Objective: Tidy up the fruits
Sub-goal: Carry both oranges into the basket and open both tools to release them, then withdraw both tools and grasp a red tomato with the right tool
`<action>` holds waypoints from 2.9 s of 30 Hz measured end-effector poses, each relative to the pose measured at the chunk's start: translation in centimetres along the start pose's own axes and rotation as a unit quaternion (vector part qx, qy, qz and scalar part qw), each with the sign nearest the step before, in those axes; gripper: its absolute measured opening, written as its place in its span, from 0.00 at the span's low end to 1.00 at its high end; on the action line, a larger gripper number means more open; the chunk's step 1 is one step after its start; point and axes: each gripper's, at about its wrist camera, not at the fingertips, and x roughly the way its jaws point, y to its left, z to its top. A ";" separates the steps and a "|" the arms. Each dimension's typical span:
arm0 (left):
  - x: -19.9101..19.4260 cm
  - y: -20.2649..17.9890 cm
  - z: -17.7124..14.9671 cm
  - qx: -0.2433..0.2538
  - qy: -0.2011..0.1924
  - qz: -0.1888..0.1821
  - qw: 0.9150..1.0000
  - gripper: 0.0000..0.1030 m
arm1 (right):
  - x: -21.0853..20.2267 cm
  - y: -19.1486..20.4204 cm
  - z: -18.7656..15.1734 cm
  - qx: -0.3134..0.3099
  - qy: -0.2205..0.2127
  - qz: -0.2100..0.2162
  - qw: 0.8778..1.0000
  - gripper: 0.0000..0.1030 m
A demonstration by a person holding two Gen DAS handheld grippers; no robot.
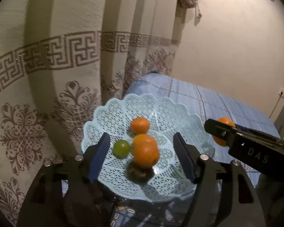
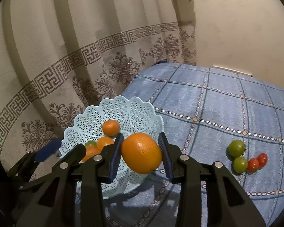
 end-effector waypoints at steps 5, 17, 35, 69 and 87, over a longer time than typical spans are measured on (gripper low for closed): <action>0.2 1.0 0.2 -0.020 0.002 0.011 1.000 0.72 | 0.2 -0.3 0.1 0.015 0.001 0.006 1.000 0.46; 0.1 1.1 0.2 -0.020 -0.003 0.015 1.000 0.93 | -0.2 -1.2 -0.4 0.024 -0.003 -0.003 1.000 0.47; 0.3 -0.8 0.0 0.014 -0.006 0.009 1.000 0.96 | -0.9 -4.7 -1.8 0.047 -0.004 -0.040 0.998 0.49; 0.3 -8.3 -0.8 0.078 0.003 -0.023 0.997 0.96 | -4.8 -18.9 -3.9 0.135 -0.006 -0.145 0.980 0.53; 0.9 -12.5 -1.6 0.116 0.014 -0.039 0.992 0.97 | -1.3 -23.4 -3.6 0.147 0.039 -0.166 0.974 0.53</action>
